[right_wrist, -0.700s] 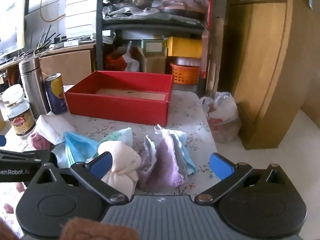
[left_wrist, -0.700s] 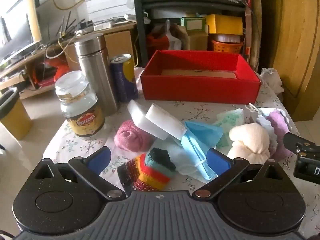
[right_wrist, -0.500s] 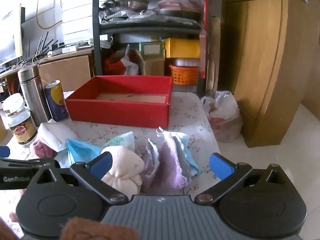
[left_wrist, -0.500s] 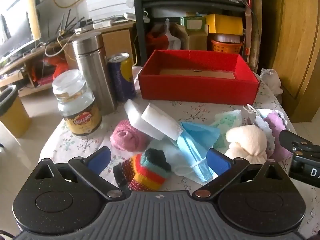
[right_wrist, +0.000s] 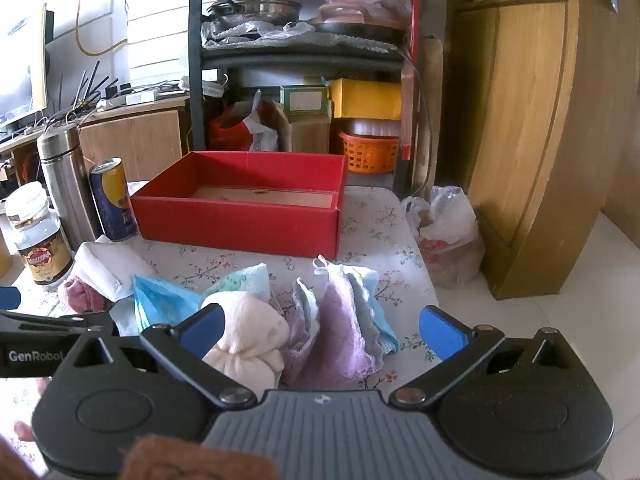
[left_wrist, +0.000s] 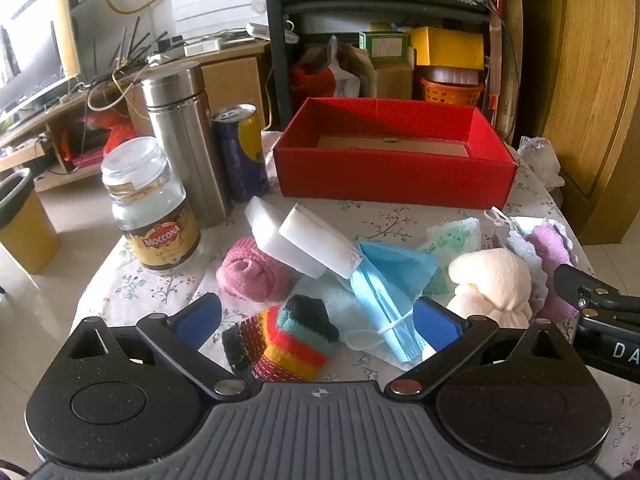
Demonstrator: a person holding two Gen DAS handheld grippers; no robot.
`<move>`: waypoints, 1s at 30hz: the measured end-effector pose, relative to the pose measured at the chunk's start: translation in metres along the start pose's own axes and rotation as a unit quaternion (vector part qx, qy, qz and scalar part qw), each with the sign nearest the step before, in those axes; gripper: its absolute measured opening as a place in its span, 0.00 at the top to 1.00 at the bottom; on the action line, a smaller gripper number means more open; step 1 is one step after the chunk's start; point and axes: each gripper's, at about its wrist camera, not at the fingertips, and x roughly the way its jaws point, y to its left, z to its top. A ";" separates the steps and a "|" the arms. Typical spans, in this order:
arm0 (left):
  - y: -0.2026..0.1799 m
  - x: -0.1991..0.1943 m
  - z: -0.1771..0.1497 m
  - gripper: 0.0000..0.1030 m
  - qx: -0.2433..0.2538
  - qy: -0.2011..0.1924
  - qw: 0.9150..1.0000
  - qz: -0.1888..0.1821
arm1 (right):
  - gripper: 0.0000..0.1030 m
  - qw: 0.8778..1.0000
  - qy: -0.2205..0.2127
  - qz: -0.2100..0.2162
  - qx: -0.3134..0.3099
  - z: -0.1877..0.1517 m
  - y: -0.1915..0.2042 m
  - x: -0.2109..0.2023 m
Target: Organize soft objects
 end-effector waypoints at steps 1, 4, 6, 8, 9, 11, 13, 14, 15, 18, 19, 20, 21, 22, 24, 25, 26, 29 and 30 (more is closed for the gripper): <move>0.000 0.000 0.000 0.05 0.000 -0.001 1.000 -0.001 | 0.24 1.000 0.000 0.000 0.000 -0.001 0.000 0.000; -0.001 -0.001 0.000 0.05 -0.001 0.004 1.000 -0.004 | 0.24 1.000 0.001 0.001 0.003 -0.002 -0.001 0.001; -0.001 -0.001 -0.001 0.05 -0.002 0.007 1.000 -0.006 | 0.24 1.000 0.000 0.001 0.002 -0.002 -0.001 0.001; -0.001 -0.001 -0.001 0.05 -0.001 0.009 1.000 -0.004 | 0.24 1.000 -0.001 0.001 0.001 -0.003 0.000 0.000; -0.001 -0.001 -0.001 0.05 0.000 0.009 1.000 -0.003 | 0.24 1.000 -0.002 0.001 0.001 -0.003 0.000 0.000; -0.001 -0.001 -0.001 0.05 -0.003 0.010 1.000 -0.005 | 0.24 1.000 -0.003 0.001 0.001 -0.004 -0.001 0.000; 0.000 -0.001 0.000 0.05 -0.009 0.012 1.000 -0.011 | 0.24 1.000 -0.003 0.001 0.002 -0.004 -0.001 0.000; 0.000 -0.001 0.000 0.05 -0.011 0.012 1.000 -0.013 | 0.24 1.000 -0.003 0.000 0.003 -0.005 -0.001 0.000; 0.000 -0.001 0.000 0.05 -0.011 0.012 1.000 -0.012 | 0.24 1.000 -0.003 0.000 0.003 -0.005 -0.001 0.000; 0.000 -0.001 0.000 0.05 -0.009 0.015 1.000 -0.011 | 0.24 1.000 -0.003 0.000 0.003 -0.005 0.000 0.000; 0.000 -0.001 0.000 0.05 -0.008 0.015 1.000 -0.012 | 0.24 1.000 -0.003 0.001 0.002 -0.005 0.000 0.000; 0.000 -0.001 0.000 0.05 -0.010 0.016 1.000 -0.013 | 0.24 1.000 -0.003 0.001 0.002 -0.005 0.000 0.000; 0.001 -0.001 0.000 0.05 -0.014 0.019 1.000 -0.017 | 0.24 1.000 -0.003 0.001 0.001 -0.005 0.000 0.000; 0.001 -0.001 0.000 0.05 -0.013 0.019 1.000 -0.017 | 0.24 1.000 -0.003 0.001 0.001 -0.005 0.000 0.000; 0.000 -0.001 0.000 0.05 -0.012 0.017 1.000 -0.014 | 0.24 1.000 -0.003 0.001 0.001 -0.005 0.000 0.000; 0.000 -0.001 0.000 0.05 -0.011 0.016 1.000 -0.014 | 0.24 1.000 -0.003 0.001 0.002 -0.005 0.000 0.000; 0.000 -0.001 0.000 0.05 -0.011 0.016 1.000 -0.014 | 0.24 1.000 -0.003 0.002 0.003 -0.006 0.000 0.000; 0.000 -0.001 0.000 0.05 -0.011 0.017 1.000 -0.015 | 0.24 1.000 -0.004 0.001 0.002 -0.006 0.000 0.000; 0.000 -0.001 0.000 0.05 -0.013 0.019 1.000 -0.017 | 0.24 1.000 -0.004 0.001 0.003 -0.007 0.000 -0.001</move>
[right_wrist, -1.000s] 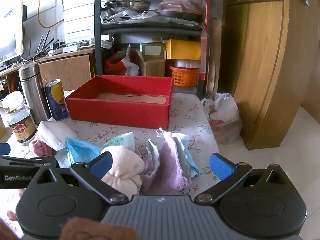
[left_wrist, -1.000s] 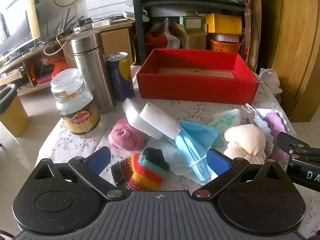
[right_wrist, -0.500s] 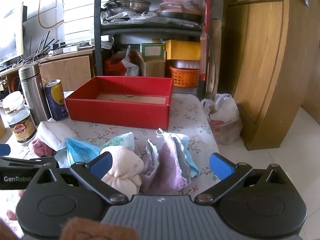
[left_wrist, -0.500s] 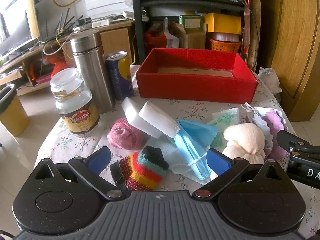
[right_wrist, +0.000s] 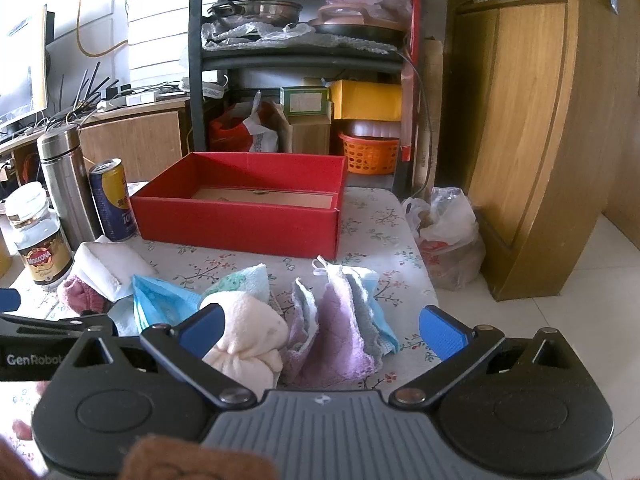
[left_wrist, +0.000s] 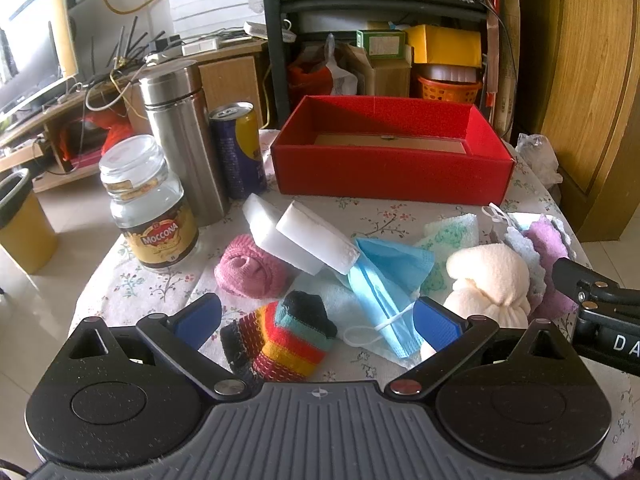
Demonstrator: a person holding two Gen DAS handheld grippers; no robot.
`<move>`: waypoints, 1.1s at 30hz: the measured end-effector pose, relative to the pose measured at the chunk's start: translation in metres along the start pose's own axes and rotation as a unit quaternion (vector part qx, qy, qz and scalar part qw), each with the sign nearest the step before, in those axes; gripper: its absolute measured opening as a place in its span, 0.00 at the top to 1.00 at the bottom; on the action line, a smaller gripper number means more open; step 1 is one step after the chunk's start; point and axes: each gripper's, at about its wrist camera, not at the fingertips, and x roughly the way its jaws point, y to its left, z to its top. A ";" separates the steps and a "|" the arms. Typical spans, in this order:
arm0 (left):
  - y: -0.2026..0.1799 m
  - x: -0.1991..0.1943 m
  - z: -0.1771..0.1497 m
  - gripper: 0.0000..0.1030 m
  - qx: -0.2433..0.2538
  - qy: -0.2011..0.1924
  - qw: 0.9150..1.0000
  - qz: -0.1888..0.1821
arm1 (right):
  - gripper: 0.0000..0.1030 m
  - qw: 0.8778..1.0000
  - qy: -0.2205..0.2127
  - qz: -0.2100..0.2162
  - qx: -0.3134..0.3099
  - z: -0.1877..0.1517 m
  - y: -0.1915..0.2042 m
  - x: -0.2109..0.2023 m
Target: Organize soft objects
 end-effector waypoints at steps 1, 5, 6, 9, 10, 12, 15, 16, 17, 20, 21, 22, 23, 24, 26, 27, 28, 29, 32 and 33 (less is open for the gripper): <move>0.000 -0.001 0.000 0.05 0.002 0.000 1.000 0.002 | 0.24 1.000 0.000 0.000 0.000 0.000 0.000 0.000; 0.006 -0.010 -0.007 0.05 0.001 -0.001 1.000 0.015 | 0.24 1.000 -0.003 0.002 0.006 0.002 -0.003 -0.002; 0.009 -0.013 -0.009 0.05 -0.008 0.005 1.000 0.010 | 0.24 1.000 -0.004 0.003 0.009 0.003 -0.005 -0.003; 0.021 -0.019 -0.022 0.05 -0.052 0.043 0.998 -0.014 | 0.24 1.000 -0.006 0.008 0.015 0.003 -0.010 -0.007; 0.024 -0.021 -0.027 0.05 -0.069 0.057 0.996 -0.024 | 0.24 1.000 -0.006 0.010 0.018 0.004 -0.012 -0.008; 0.026 -0.025 -0.033 0.05 -0.094 0.075 0.992 -0.042 | 0.24 1.000 -0.003 0.016 0.026 0.005 -0.016 -0.010; 0.017 -0.022 -0.042 0.05 -0.092 0.091 0.991 -0.039 | 0.24 0.999 0.000 0.030 0.038 0.007 -0.020 -0.013; 0.013 -0.019 -0.045 0.05 -0.096 0.088 0.991 -0.043 | 0.24 0.999 -0.001 0.033 0.036 0.007 -0.020 -0.014; 0.009 -0.015 -0.048 0.05 -0.099 0.094 0.990 -0.048 | 0.24 0.999 -0.003 0.035 0.031 0.005 -0.020 -0.016; 0.007 -0.018 -0.054 0.05 -0.135 0.091 0.986 -0.038 | 0.24 0.999 -0.007 0.034 0.022 0.003 -0.021 -0.020; 0.010 -0.020 -0.056 0.05 -0.142 0.097 0.984 -0.041 | 0.24 0.999 -0.008 0.034 0.023 0.004 -0.023 -0.021; 0.013 -0.021 -0.058 0.05 -0.151 0.110 0.982 -0.039 | 0.24 0.999 -0.009 0.034 0.028 0.004 -0.026 -0.023; 0.015 -0.023 -0.060 0.05 -0.161 0.125 0.979 -0.028 | 0.24 0.999 -0.009 0.035 0.036 0.004 -0.029 -0.023; 0.016 -0.022 -0.063 0.05 -0.176 0.128 0.976 -0.027 | 0.24 0.998 -0.005 0.038 0.045 0.005 -0.033 -0.023; 0.014 -0.018 -0.064 0.05 -0.202 0.121 0.972 -0.023 | 0.24 0.997 0.003 0.052 0.064 0.008 -0.038 -0.023; 0.012 -0.015 -0.063 0.05 -0.213 0.116 0.970 -0.021 | 0.24 0.995 0.006 0.060 0.075 0.008 -0.040 -0.023; 0.007 -0.013 -0.062 0.05 -0.222 0.112 0.968 -0.016 | 0.24 0.994 0.010 0.068 0.083 0.009 -0.042 -0.023; 0.002 -0.009 -0.061 0.05 -0.227 0.107 0.968 -0.011 | 0.24 0.993 0.012 0.075 0.086 0.009 -0.042 -0.024; -0.005 0.002 -0.058 0.05 -0.250 0.098 0.963 -0.006 | 0.24 0.993 0.013 0.080 0.083 0.008 -0.042 -0.026; -0.006 0.008 -0.055 0.05 -0.261 0.102 0.960 -0.011 | 0.24 0.993 0.014 0.081 0.084 0.008 -0.043 -0.026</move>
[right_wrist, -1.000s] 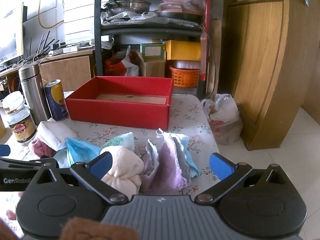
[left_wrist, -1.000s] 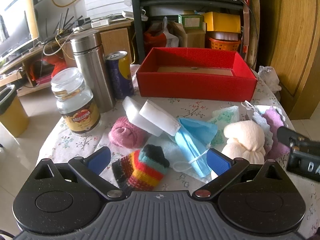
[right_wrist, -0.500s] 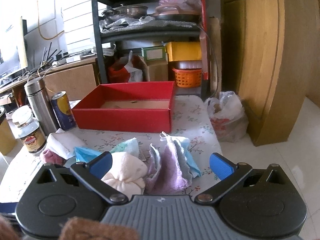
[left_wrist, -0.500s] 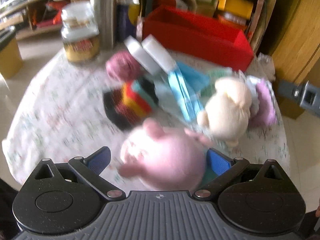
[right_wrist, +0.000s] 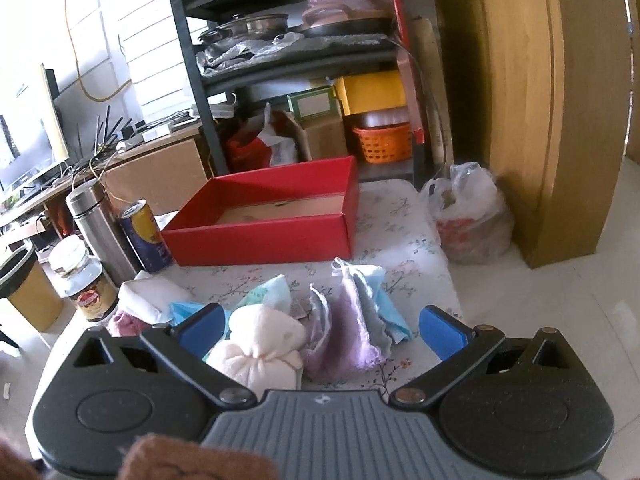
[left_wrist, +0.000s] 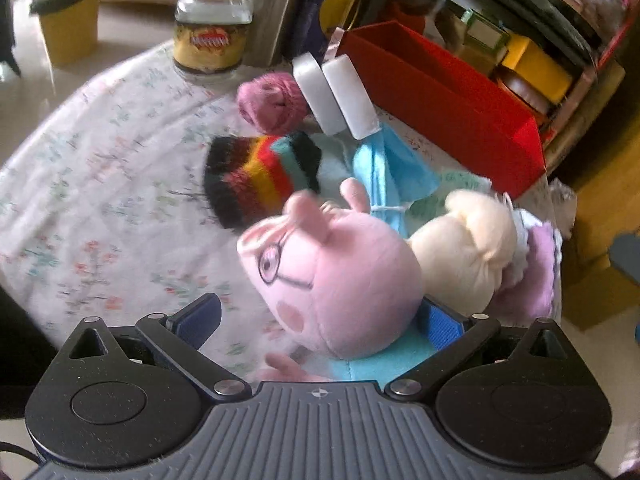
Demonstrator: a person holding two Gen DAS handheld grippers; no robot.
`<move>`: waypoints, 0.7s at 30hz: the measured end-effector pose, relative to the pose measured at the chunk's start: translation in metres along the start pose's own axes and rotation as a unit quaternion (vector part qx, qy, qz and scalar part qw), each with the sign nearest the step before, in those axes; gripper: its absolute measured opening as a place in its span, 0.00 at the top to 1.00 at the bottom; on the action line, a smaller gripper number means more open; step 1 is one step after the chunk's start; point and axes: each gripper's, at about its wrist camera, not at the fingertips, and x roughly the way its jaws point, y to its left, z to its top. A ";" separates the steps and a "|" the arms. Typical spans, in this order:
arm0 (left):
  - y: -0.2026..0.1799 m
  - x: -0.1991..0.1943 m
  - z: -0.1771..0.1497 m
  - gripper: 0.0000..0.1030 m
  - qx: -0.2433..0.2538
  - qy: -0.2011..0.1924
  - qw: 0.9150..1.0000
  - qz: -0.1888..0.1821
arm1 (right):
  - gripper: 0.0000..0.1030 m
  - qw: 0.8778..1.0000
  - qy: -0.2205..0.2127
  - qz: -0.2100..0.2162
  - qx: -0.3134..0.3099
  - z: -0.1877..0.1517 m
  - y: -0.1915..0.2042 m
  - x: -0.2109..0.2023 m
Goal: Organize soft objects
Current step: 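Grasp the pink pig plush with the left gripper while the right grasps the cream plush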
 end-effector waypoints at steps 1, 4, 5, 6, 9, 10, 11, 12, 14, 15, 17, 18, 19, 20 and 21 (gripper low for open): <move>0.000 0.005 0.002 0.05 -0.016 0.008 1.000 -0.004 | 0.24 1.000 0.001 0.001 0.002 0.000 -0.001 0.000; 0.002 0.017 0.005 0.05 -0.053 0.034 0.998 -0.029 | 0.24 1.000 0.004 0.004 0.010 0.001 -0.005 0.000; 0.002 0.020 0.004 0.05 -0.055 0.038 0.997 -0.034 | 0.24 1.000 0.005 0.005 0.014 0.000 -0.007 0.000; 0.000 0.022 0.005 0.05 -0.048 0.039 0.997 -0.041 | 0.24 1.000 0.005 0.006 0.018 0.000 -0.009 0.000; -0.011 0.014 0.003 0.22 0.015 0.021 0.998 -0.059 | 0.24 1.000 0.010 0.006 0.028 0.000 -0.011 0.002; -0.014 0.011 0.006 0.26 0.043 0.019 0.997 -0.065 | 0.24 0.999 0.013 0.006 0.029 0.000 -0.011 0.004; -0.014 0.010 0.011 0.27 0.055 0.027 0.995 -0.073 | 0.24 0.999 0.017 0.007 0.030 -0.001 -0.011 0.005; -0.011 0.010 0.015 0.29 0.058 0.041 0.994 -0.082 | 0.24 0.999 0.023 0.009 0.031 -0.001 -0.012 0.007; -0.001 0.010 0.021 0.29 0.043 0.061 0.993 -0.091 | 0.24 0.999 0.033 0.018 0.036 -0.003 -0.011 0.010; 0.004 0.010 0.024 0.30 0.037 0.066 0.993 -0.091 | 0.24 0.998 0.037 0.019 0.039 -0.003 -0.011 0.012; 0.008 0.007 0.024 0.30 0.042 0.062 0.993 -0.086 | 0.24 0.998 0.048 0.020 0.044 -0.003 -0.009 0.017; 0.009 0.004 0.024 0.30 0.051 0.056 0.994 -0.080 | 0.24 0.997 0.051 0.021 0.045 -0.003 -0.007 0.020; 0.008 0.002 0.025 0.30 0.061 0.049 0.994 -0.076 | 0.24 0.997 0.054 0.021 0.045 -0.003 -0.005 0.022; 0.011 -0.001 0.026 0.30 0.066 0.042 0.994 -0.073 | 0.24 0.997 0.057 0.020 0.042 -0.004 -0.002 0.025; 0.012 -0.005 0.027 0.30 0.071 0.032 0.995 -0.069 | 0.24 0.997 0.062 0.020 0.037 -0.004 0.003 0.029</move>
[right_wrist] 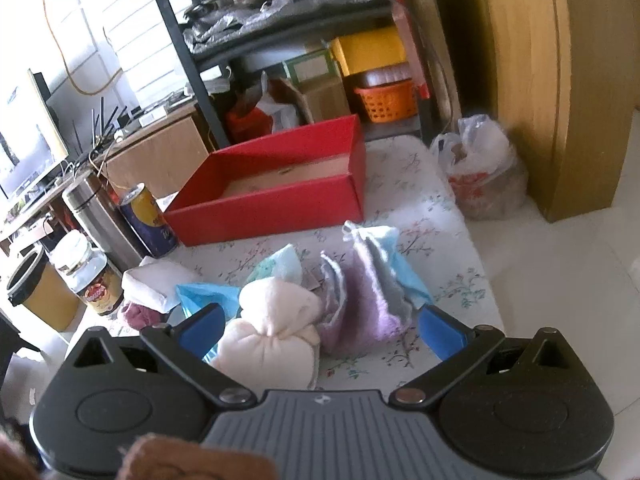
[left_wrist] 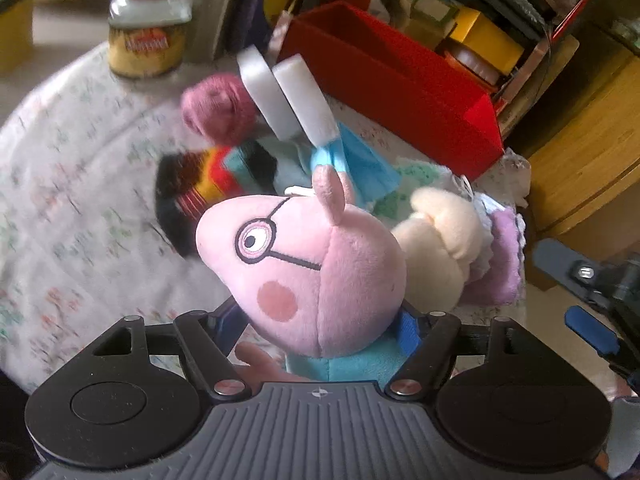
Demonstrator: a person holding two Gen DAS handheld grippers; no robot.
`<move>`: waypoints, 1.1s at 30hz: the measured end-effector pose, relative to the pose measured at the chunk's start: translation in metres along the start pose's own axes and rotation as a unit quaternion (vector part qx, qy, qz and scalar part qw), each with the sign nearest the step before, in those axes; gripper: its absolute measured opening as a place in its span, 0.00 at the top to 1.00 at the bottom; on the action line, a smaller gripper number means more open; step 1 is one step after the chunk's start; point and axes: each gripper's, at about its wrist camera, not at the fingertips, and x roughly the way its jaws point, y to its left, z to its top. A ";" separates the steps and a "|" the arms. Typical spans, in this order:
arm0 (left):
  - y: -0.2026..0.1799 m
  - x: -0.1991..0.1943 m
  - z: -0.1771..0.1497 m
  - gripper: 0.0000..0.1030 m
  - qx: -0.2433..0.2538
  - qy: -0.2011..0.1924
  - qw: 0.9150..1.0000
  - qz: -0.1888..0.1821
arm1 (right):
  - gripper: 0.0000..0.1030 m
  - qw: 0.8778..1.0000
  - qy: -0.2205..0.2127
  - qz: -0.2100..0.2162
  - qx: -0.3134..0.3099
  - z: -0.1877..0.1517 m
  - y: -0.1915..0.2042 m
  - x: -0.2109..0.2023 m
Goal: Organize soft objects
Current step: 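Grasp the pink pig plush with the left gripper while the right grasps the cream plush, then lift both plush toys and carry them toward the red box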
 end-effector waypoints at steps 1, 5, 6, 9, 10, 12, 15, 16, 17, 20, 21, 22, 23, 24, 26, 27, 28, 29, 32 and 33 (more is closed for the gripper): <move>-0.001 -0.003 0.000 0.30 0.008 -0.010 1.000 0.006 | 0.24 1.000 0.005 0.002 -0.001 -0.001 0.003 0.003; -0.004 -0.011 0.008 0.30 0.044 -0.046 0.997 0.038 | 0.24 0.999 0.039 0.002 -0.009 0.000 0.019 0.025; -0.004 -0.014 0.008 0.30 0.049 -0.055 0.996 0.043 | 0.24 0.999 0.047 0.002 -0.014 0.000 0.024 0.030; -0.005 -0.015 0.012 0.30 0.051 -0.061 0.996 0.041 | 0.24 0.998 0.063 0.010 -0.017 -0.003 0.036 0.042; -0.005 -0.014 0.012 0.30 0.051 -0.059 0.996 0.042 | 0.25 0.997 0.072 0.017 -0.017 -0.003 0.040 0.046; -0.003 -0.014 0.012 0.30 0.053 -0.053 0.996 0.046 | 0.36 0.995 0.097 0.020 -0.011 -0.005 0.043 0.060; 0.004 -0.012 0.013 0.30 0.049 -0.047 0.996 0.052 | 0.57 0.989 0.140 0.026 0.033 -0.010 0.033 0.082; 0.006 -0.012 0.013 0.30 0.044 -0.044 0.997 0.052 | 0.57 0.987 0.148 0.031 0.047 -0.012 0.028 0.087; 0.008 -0.011 0.014 0.30 0.041 -0.042 0.997 0.052 | 0.60 0.987 0.145 0.038 0.060 -0.012 0.023 0.089; 0.011 -0.011 0.014 0.30 0.036 -0.038 0.997 0.053 | 0.64 0.985 0.146 0.049 0.077 -0.010 0.017 0.089; 0.011 -0.011 0.014 0.30 0.036 -0.038 0.997 0.053 | 0.66 0.985 0.147 0.052 0.079 -0.010 0.016 0.088; 0.011 -0.012 0.014 0.30 0.037 -0.039 0.997 0.052 | 0.66 0.985 0.147 0.053 0.078 -0.011 0.016 0.086; 0.010 -0.012 0.014 0.30 0.038 -0.040 0.997 0.051 | 0.66 0.985 0.148 0.055 0.076 -0.011 0.016 0.084; 0.009 -0.013 0.014 0.30 0.041 -0.041 0.997 0.051 | 0.66 0.984 0.149 0.059 0.079 -0.010 0.015 0.082; 0.008 -0.013 0.015 0.30 0.045 -0.042 0.997 0.053 | 0.67 0.983 0.149 0.069 0.084 -0.010 0.011 0.076; 0.007 -0.014 0.015 0.30 0.045 -0.042 0.997 0.053 | 0.68 0.983 0.146 0.071 0.084 -0.008 0.011 0.072; 0.007 -0.015 0.016 0.30 0.045 -0.043 0.997 0.051 | 0.68 0.983 0.143 0.072 0.084 -0.007 0.010 0.069; 0.006 -0.016 0.016 0.30 0.046 -0.044 0.997 0.049 | 0.68 0.984 0.138 0.076 0.085 -0.006 0.009 0.063; 0.002 -0.021 0.015 0.30 0.059 -0.055 0.996 0.050 | 0.68 0.985 0.123 0.086 0.081 -0.003 0.010 0.049; 0.001 -0.023 0.015 0.30 0.063 -0.058 0.995 0.052 | 0.68 0.986 0.120 0.087 0.080 -0.002 0.009 0.045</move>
